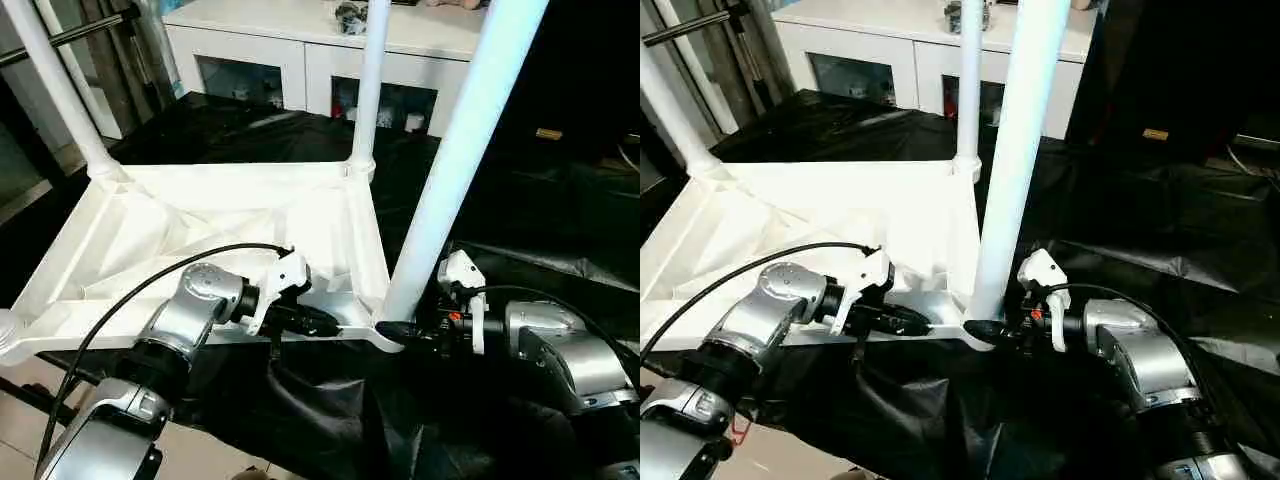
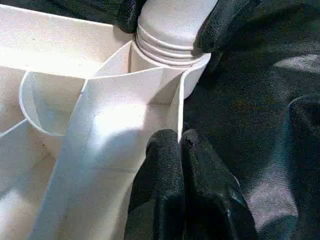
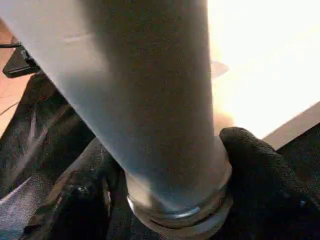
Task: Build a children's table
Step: Rotate leg to tighten
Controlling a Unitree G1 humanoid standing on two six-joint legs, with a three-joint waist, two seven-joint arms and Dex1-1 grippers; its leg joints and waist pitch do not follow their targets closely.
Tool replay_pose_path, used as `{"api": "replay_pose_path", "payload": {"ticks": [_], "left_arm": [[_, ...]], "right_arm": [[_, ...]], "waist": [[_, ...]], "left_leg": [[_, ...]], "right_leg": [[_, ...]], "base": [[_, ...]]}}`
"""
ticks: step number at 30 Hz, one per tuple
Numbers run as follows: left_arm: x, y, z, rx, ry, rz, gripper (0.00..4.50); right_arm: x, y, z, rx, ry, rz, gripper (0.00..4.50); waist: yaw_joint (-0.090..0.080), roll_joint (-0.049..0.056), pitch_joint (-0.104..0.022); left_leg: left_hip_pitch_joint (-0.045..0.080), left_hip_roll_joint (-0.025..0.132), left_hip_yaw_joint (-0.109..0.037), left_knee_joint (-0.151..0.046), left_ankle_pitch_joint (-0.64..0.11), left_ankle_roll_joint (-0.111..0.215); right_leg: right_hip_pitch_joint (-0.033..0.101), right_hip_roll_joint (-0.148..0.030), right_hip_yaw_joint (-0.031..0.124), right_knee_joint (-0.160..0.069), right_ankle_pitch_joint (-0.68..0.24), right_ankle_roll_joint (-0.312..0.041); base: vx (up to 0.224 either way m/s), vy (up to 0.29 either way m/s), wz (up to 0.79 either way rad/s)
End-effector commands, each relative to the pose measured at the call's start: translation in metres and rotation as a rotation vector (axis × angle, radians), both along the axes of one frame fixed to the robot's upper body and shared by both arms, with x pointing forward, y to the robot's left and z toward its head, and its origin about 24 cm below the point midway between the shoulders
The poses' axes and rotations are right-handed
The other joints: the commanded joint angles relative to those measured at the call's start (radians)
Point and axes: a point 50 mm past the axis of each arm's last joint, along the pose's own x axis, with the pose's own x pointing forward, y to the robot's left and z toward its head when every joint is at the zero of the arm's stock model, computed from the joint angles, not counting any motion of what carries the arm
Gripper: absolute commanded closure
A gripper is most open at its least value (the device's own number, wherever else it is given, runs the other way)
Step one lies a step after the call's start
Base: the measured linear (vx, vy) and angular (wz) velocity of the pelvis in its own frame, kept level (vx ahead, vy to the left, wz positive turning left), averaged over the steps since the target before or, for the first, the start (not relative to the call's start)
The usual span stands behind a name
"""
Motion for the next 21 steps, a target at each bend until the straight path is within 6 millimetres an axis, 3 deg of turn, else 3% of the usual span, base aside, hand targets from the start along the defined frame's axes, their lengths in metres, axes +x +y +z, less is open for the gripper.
{"api": "replay_pose_path", "payload": {"ticks": [1, 9, 13, 15, 19, 20, 21], "left_arm": [[0.003, -0.01, 0.006, -0.043, -0.041, 0.03, 4.5], [0.008, -0.018, 0.004, -0.053, -0.061, 0.116, 4.5], [0.016, -0.029, 0.005, -0.054, -0.086, 0.217, 4.5], [0.021, -0.036, 0.004, -0.046, -0.104, 0.286, 4.5], [0.027, -0.051, 0.006, -0.061, -0.115, 0.364, 4.5], [0.026, -0.056, 0.006, -0.066, -0.115, 0.369, 4.5], [0.026, -0.06, 0.007, -0.073, -0.117, 0.368, 4.5]], "right_arm": [[-0.014, 0.027, -0.004, 0.089, 0.055, 0.138, 1.59], [-0.013, 0.031, -0.013, 0.087, 0.055, 0.053, 1.79], [0.008, 0.034, -0.029, -0.011, -0.002, -0.214, 1.8], [0.016, 0.038, -0.035, -0.03, 0.007, -0.326, 1.8], [0.026, 0.049, -0.045, -0.08, 0.024, -0.504, 1.8], [0.028, 0.051, -0.047, -0.105, 0.022, -0.553, 1.8], [0.03, 0.054, -0.049, -0.126, 0.014, -0.583, 1.8]], "waist": [[0.002, -0.013, -0.056], [0.004, -0.012, -0.055], [-0.01, -0.016, -0.047], [-0.022, -0.016, -0.042], [-0.028, -0.019, -0.04], [-0.03, -0.018, -0.038], [-0.033, -0.018, -0.037]], "left_leg": [[0.007, 0.049, -0.013, -0.062, -0.111, 0.073], [0.01, 0.049, -0.013, -0.063, -0.122, 0.066], [0.011, 0.045, -0.015, -0.071, -0.176, 0.027], [0.02, 0.041, -0.019, -0.076, -0.23, 0.003], [0.019, 0.041, -0.02, -0.079, -0.238, 0.004], [0.022, 0.041, -0.019, -0.08, -0.242, -0.002], [0.021, 0.037, -0.021, -0.082, -0.255, -0.006]], "right_leg": [[0.049, -0.093, 0.052, -0.068, -0.082, -0.223], [0.046, -0.093, 0.052, -0.072, -0.102, -0.218], [0.042, -0.097, 0.051, -0.086, -0.238, -0.196], [0.039, -0.097, 0.051, -0.099, -0.356, -0.166], [0.038, -0.096, 0.054, -0.105, -0.38, -0.142], [0.032, -0.097, 0.057, -0.106, -0.395, -0.14], [0.036, -0.098, 0.053, -0.111, -0.443, -0.125]], "base": [[0.0, 0.0, 0.0], [0.0, 0.0, 0.0], [0.0, 0.0, 0.0], [0.0, 0.0, 0.0], [0.0, 0.0, 0.0], [0.0, 0.0, 0.0], [0.0, 0.0, 0.0]]}}
